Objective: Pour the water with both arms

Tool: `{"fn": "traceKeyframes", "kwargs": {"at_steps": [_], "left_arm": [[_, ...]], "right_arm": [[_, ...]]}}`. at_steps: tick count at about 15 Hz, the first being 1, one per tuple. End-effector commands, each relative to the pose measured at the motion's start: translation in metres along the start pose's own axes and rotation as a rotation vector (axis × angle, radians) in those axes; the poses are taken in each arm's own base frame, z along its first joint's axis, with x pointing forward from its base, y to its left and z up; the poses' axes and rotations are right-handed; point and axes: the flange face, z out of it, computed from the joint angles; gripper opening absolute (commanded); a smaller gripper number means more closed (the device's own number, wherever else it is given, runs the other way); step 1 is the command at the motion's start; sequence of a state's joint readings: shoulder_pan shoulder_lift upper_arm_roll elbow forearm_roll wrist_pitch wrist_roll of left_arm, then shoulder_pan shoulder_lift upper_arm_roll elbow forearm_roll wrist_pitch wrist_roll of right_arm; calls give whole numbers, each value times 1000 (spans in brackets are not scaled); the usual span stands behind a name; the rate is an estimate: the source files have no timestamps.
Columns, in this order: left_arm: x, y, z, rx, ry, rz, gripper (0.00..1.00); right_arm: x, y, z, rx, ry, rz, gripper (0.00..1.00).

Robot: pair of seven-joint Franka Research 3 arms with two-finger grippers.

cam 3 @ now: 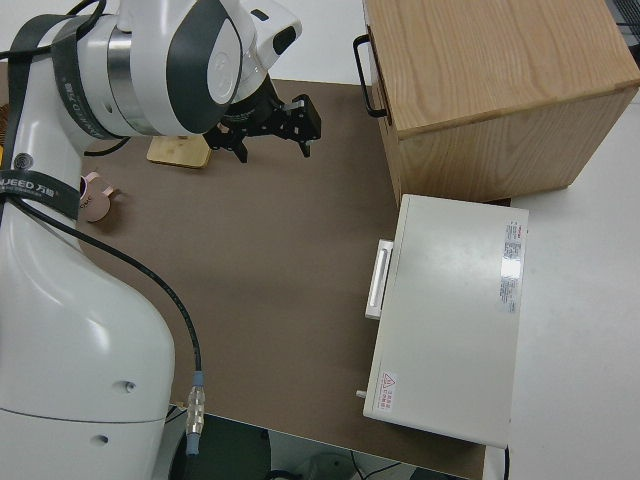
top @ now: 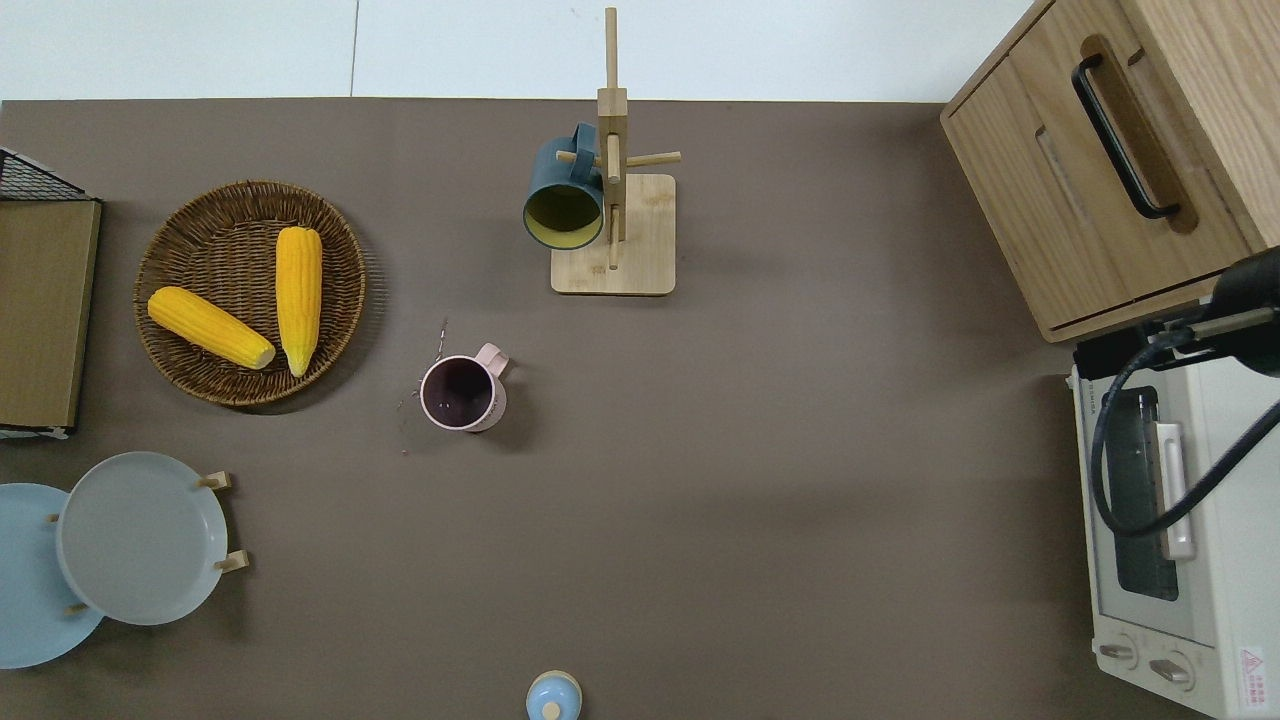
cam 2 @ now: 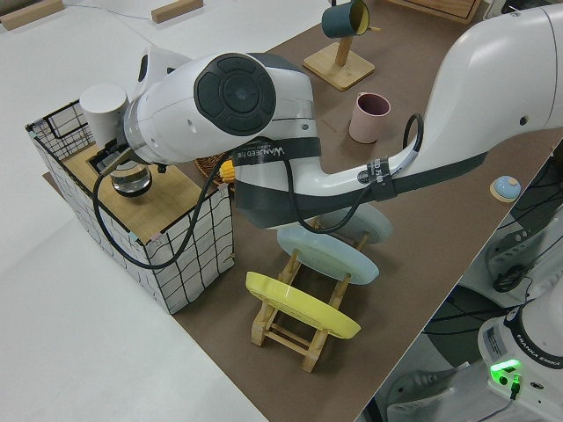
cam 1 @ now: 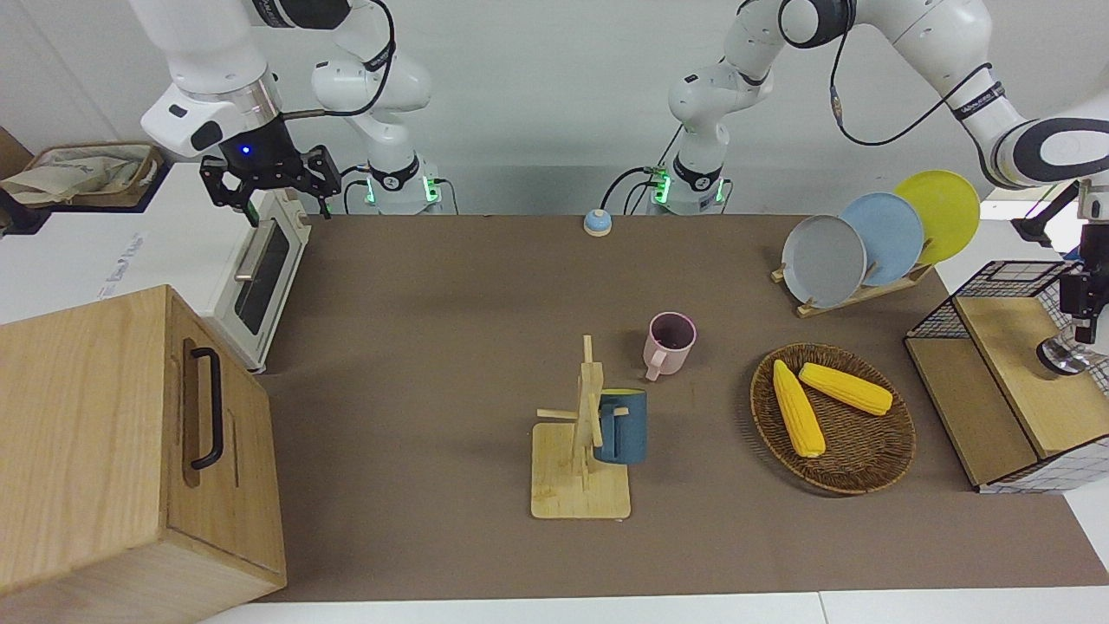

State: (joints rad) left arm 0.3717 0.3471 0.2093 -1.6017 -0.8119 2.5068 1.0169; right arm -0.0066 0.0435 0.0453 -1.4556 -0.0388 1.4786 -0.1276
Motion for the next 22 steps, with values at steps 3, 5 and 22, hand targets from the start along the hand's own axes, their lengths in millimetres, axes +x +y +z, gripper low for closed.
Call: {"fn": "traceKeyframes", "kwargs": {"at_steps": [3, 5, 22], "left_arm": [[7, -1, 5, -3, 38, 0, 50], [4, -2, 9, -4, 32, -1, 87], [-6, -6, 18, -18, -68, -26, 998]], "right_arm": [[-2, 0, -3, 13, -1, -3, 987], [-1, 0, -3, 13, -1, -3, 987], [-1, 0, -3, 13, -1, -3, 987]]}}
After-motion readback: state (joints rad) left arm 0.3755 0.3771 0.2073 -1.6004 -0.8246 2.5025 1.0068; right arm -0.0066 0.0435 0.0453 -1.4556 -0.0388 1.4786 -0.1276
